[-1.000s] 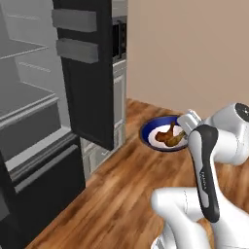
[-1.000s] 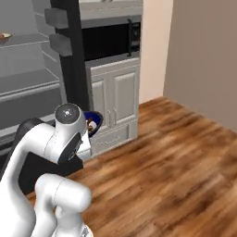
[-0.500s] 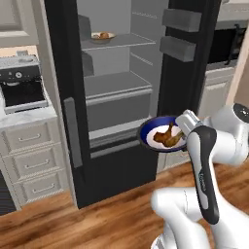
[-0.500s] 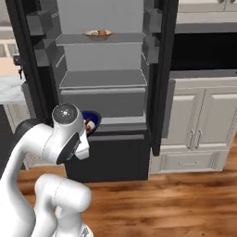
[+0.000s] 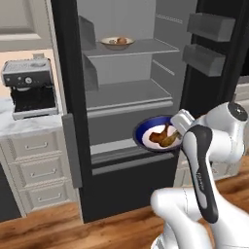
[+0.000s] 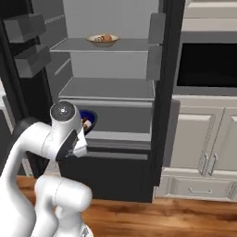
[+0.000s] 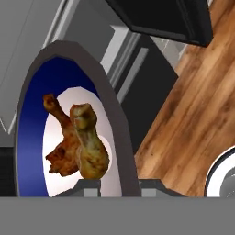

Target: Place the bowl with the onion and mushroom on the top shelf of the fridge. Place the bowl with the chicken drumsticks on the second highest shelf of the fridge.

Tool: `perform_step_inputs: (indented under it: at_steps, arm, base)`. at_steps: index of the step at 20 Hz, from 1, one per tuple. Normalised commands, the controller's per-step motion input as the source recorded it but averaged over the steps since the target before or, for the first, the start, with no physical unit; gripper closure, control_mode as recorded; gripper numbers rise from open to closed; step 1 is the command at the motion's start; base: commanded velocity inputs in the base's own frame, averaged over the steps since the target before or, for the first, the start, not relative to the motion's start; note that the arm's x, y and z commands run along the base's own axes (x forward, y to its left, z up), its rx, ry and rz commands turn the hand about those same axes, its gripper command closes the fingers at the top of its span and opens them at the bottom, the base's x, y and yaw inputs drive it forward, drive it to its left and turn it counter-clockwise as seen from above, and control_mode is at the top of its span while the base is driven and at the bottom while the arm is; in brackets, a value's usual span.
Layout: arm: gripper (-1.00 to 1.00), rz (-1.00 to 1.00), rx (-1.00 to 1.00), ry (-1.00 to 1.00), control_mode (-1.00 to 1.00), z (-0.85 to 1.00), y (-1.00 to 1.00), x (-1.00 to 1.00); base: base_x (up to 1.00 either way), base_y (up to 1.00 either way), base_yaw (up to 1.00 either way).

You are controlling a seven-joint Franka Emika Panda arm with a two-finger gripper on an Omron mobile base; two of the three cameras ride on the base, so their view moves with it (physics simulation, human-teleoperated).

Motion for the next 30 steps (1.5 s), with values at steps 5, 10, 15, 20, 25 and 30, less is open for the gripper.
perform_step_inputs:
  at_steps: [5, 10, 15, 20, 25, 30]
  arm:
    - [1.0, 0.0, 0.0, 0.0, 1.0, 0.0, 0.0, 0.0]
    - [1.0, 0.0, 0.0, 0.0, 1.0, 0.0, 0.0, 0.0]
    - [1.0, 0.0, 0.0, 0.0, 1.0, 0.0, 0.0, 0.0]
    - [1.0, 0.0, 0.0, 0.0, 1.0, 0.0, 0.0, 0.0]
    - [1.0, -0.02, 0.03, -0.05, -1.0, 0.3, -0.01, 0.14]
    - [1.0, -0.09, 0.15, 0.0, -1.0, -0.08, -0.26, 0.52]
  base:
    - [0.96, -0.05, 0.0]
    - [0.68, -0.05, 0.01]
    - [0.62, -0.01, 0.0]
    - [0.7, 0.0, 0.0]
    - [0.1, 0.0, 0.0]
    - [0.0, 0.0, 0.0]
